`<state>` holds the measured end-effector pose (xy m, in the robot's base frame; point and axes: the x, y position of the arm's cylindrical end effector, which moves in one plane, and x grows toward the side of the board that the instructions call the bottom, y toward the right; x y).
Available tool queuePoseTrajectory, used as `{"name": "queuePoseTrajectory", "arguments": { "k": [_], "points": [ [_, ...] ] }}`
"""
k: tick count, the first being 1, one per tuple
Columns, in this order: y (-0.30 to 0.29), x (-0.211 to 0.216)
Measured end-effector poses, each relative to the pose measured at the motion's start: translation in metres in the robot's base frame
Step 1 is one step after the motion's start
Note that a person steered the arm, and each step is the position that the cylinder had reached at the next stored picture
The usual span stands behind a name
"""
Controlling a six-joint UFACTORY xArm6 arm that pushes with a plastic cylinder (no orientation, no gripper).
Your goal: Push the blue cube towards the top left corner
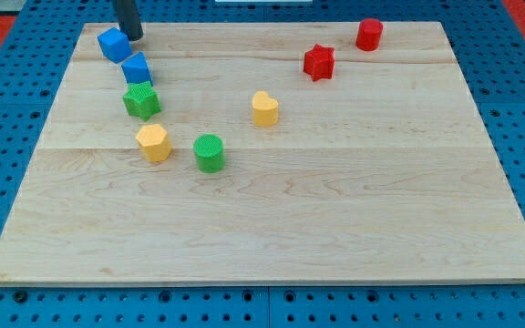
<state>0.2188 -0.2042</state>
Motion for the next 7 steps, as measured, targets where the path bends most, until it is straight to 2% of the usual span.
{"name": "queuePoseTrajectory", "arguments": {
  "k": [4, 6, 7],
  "points": [
    [0.016, 0.059],
    [-0.029, 0.059],
    [-0.031, 0.050]
  ]
}}
